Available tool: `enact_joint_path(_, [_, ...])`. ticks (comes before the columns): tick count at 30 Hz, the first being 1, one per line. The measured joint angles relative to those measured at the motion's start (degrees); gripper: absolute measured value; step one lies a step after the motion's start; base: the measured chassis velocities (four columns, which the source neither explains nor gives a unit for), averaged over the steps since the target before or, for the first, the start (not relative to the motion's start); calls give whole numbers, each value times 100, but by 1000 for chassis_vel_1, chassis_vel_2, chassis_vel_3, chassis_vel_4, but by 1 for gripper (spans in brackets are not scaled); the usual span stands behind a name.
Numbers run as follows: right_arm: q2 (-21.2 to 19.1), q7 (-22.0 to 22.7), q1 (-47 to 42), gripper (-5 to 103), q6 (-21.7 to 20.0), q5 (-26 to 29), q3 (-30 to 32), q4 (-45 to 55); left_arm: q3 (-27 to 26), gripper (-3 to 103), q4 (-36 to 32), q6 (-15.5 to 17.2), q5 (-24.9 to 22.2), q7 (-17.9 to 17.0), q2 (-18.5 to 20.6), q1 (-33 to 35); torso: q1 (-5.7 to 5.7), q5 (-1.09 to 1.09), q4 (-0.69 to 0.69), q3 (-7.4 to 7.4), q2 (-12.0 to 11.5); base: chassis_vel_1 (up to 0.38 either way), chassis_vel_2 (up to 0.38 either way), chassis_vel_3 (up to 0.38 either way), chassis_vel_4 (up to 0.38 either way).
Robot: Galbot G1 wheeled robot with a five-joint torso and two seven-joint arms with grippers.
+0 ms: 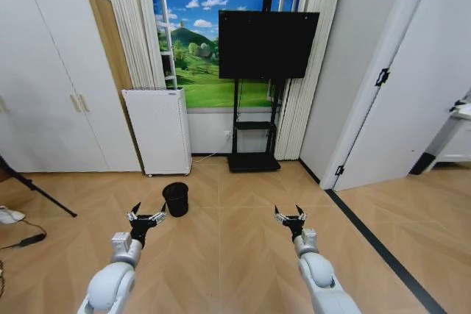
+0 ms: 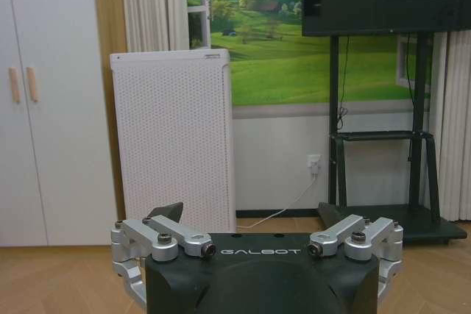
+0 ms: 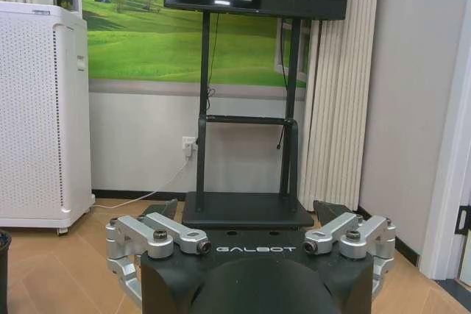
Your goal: Pick up the trash bin and place the garbage on the floor into it.
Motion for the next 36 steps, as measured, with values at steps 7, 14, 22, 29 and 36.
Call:
enact_joint_path(7, [10,4,-27,100,90,45,0,-25,21,100,-34,50,-115,-194,-56,54,2,-1,0,1,-1,4,-10,-13,20])
enact_joint_path(14, [0,19,-145,100,160,-24,31,10,21,100,-117,101,-114,-290,-95,107,3,0,0,1,-3,0,0,0,0])
enact_joint_path(22, [-2,22,-145,100,162,-30,32,13,18,100,-120,103,-109,-290,-95,107,3,0,0,1,-3,0,0,0,0])
enact_joint_path(29, [-2,24,-145,100,162,-32,33,16,18,100,-120,104,-107,-290,-95,108,3,0,-1,1,-2,0,0,0,0])
enact_joint_path(36, [-2,25,-144,100,162,-32,33,19,18,100,-120,104,-104,-290,-92,108,2,0,0,1,-2,0,0,0,0])
